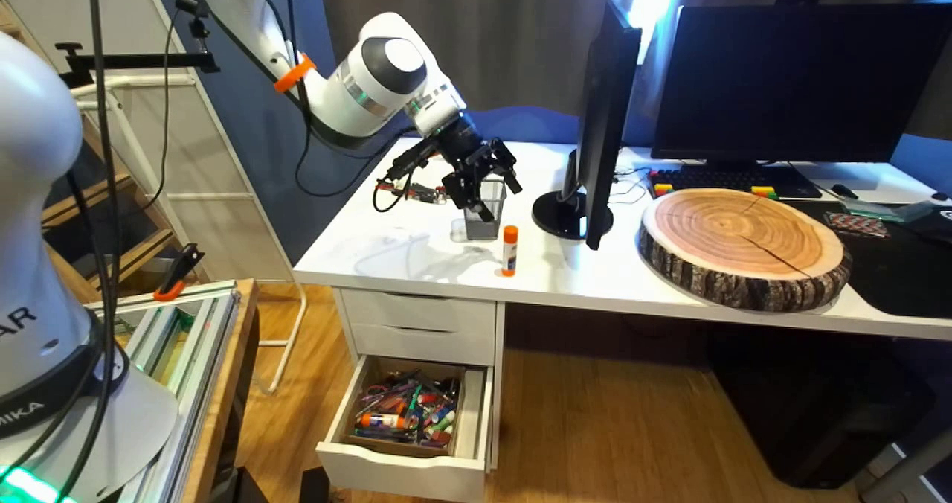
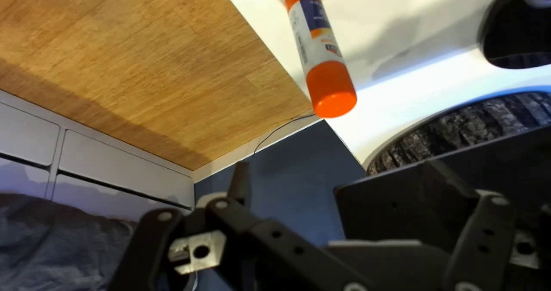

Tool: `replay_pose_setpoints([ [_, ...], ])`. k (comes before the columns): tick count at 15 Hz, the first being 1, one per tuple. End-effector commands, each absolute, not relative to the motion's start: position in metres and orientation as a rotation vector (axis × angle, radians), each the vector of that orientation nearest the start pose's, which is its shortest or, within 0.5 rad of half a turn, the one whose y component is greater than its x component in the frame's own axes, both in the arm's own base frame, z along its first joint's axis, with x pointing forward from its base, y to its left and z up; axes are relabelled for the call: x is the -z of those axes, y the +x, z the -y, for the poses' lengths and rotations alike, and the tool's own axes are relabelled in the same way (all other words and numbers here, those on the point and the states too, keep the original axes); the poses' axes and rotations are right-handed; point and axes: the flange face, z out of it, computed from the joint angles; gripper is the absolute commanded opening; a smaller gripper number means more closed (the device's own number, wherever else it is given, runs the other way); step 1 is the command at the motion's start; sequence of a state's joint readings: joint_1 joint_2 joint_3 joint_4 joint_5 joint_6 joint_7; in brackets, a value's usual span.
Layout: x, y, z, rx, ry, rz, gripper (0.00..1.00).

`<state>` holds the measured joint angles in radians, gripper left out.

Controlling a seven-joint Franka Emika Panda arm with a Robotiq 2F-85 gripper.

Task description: Turn the grey basket over and then put the orange glue stick in an upright position

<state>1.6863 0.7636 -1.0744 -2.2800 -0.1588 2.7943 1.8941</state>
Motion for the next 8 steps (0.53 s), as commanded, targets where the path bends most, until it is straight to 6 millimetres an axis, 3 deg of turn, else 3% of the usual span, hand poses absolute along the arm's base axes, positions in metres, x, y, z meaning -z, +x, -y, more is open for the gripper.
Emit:
replay_pose_setpoints([
  [1,-0.236,0.430,-0.308,0.978,-2.737,-1.338,1.00],
  [8,-0.293,0.407,-0.332,0.729,-2.820,-1.009,1.00],
])
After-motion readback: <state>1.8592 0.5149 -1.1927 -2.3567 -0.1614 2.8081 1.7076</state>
